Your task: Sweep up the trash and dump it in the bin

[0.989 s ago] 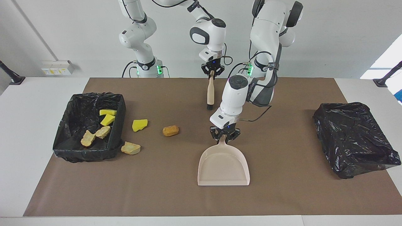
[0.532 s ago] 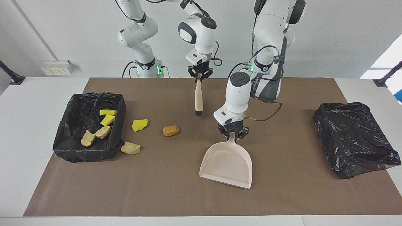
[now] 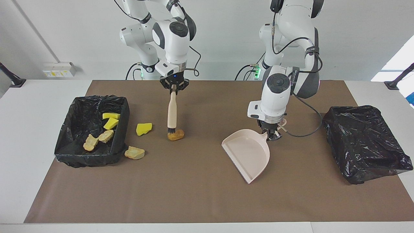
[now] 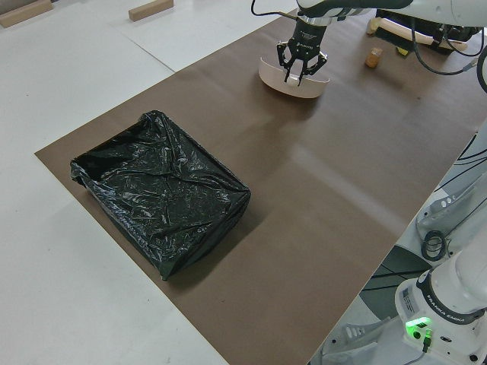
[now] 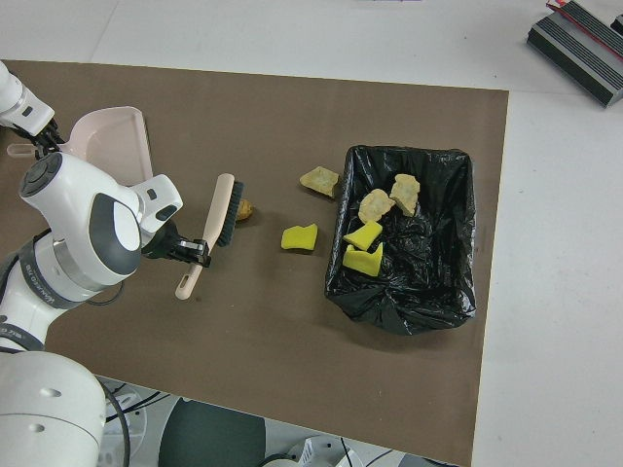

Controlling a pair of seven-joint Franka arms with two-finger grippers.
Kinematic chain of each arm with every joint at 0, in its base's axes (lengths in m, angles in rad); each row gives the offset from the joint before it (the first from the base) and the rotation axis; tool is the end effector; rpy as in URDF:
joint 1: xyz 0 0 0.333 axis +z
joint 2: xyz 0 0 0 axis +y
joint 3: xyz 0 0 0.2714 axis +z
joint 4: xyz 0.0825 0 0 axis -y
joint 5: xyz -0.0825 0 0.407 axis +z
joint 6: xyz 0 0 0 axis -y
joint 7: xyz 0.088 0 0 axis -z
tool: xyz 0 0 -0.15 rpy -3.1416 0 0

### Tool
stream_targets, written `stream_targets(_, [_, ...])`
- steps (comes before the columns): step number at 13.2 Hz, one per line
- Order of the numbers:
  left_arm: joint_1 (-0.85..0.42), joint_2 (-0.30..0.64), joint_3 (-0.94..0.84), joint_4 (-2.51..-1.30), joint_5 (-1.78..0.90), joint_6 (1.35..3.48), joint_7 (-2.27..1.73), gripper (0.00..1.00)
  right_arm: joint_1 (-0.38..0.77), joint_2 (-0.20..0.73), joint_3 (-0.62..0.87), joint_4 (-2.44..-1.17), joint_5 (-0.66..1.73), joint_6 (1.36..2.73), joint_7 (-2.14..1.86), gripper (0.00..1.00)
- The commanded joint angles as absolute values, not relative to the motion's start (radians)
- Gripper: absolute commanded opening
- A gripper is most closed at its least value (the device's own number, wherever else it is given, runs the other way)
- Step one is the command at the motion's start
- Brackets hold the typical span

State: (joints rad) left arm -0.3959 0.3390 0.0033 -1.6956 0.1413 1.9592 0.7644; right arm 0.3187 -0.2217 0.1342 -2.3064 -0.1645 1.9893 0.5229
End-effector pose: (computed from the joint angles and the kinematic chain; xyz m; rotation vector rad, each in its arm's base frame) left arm 0.6024 -0.2335 0.2980 -2.4827 1.7272 0.1484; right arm 0.4483 0.1979 0.3307 2.9398 -0.0004 -0.0065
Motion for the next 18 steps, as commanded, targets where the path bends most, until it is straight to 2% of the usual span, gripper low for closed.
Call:
stream_targets(1, [-0.396,0.315,-0.008,-1.721,0.143,1.895,0.845,0.00,0.163,-0.186,0.147,-2.313,-0.213,2.074,0.372,0.00])
stream_targets(4, [-0.449,0.253,-0.014,-1.828,0.141,1.914,0.893,0.00,0.006,-0.137,0.149,-2.312,-0.293,2.167,0.239,0.00])
stream_targets(6, [-0.471,0.242,-0.012,-1.853,0.141,1.930,0.878,0.00,-0.032,-0.076,0.147,-2.312,-0.316,2.232,0.245,0.00])
stream_targets(8, [-0.503,0.195,-0.011,-1.943,0.143,2.009,0.798,0.00,-0.052,-0.011,0.147,-2.312,-0.339,2.310,0.255,0.00])
stream_targets(11, [-0.488,0.192,-0.009,-1.956,0.143,2.019,0.796,0.00,-0.025,0.006,0.158,-2.315,-0.319,2.286,0.267,0.00])
stream_targets(14, [-0.472,0.193,-0.006,-1.956,0.143,2.020,0.799,0.00,0.111,0.000,0.163,-2.295,-0.110,2.198,0.230,0.00])
stream_targets(17, [-0.466,0.195,-0.008,-1.959,0.143,2.049,0.802,0.00,0.221,0.015,0.164,-2.195,0.007,2.099,0.236,0.00])
stream_targets(18, [-0.466,0.195,-0.006,-1.960,0.143,2.051,0.804,0.00,0.222,0.005,0.164,-2.162,0.027,2.054,0.235,0.00])
